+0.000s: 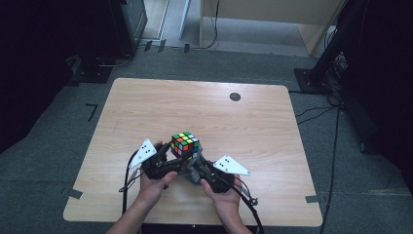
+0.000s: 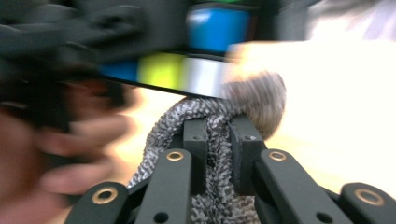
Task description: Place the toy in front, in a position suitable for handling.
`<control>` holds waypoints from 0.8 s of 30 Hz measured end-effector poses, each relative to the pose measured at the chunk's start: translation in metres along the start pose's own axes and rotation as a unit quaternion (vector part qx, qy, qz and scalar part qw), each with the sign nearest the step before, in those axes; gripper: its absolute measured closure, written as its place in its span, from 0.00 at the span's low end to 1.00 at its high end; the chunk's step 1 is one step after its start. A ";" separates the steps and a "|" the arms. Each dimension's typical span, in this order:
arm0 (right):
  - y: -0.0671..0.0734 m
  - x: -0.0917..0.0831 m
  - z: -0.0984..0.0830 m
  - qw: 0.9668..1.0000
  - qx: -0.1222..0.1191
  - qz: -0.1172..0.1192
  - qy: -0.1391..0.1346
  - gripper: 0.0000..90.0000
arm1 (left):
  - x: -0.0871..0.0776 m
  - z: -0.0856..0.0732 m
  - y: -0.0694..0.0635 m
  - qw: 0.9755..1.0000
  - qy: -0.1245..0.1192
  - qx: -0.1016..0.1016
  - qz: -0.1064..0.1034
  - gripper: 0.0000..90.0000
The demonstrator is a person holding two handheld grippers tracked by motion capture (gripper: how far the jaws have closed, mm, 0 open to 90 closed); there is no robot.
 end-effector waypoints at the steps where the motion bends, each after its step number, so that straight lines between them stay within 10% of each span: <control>1: -0.008 -0.002 0.000 1.000 0.001 -0.018 -0.008 0.88 | -0.001 -0.001 0.005 1.000 0.005 -0.003 0.007 0.38; 11: -0.073 -0.017 0.009 0.996 0.007 -0.089 -0.010 0.87 | -0.006 -0.001 0.024 0.999 0.016 -0.021 0.020 0.38; 24: -0.062 -0.012 0.012 0.998 -0.049 -0.026 -0.004 0.52 | -0.008 -0.009 0.031 0.997 0.069 -0.025 -0.011 0.38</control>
Point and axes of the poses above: each handheld gripper's, and its own axes: x roughly forward along the jaws, z roughly out of its top, y roughly to its left, the point moved 10 cm from there along x, roughly forward along the jaws
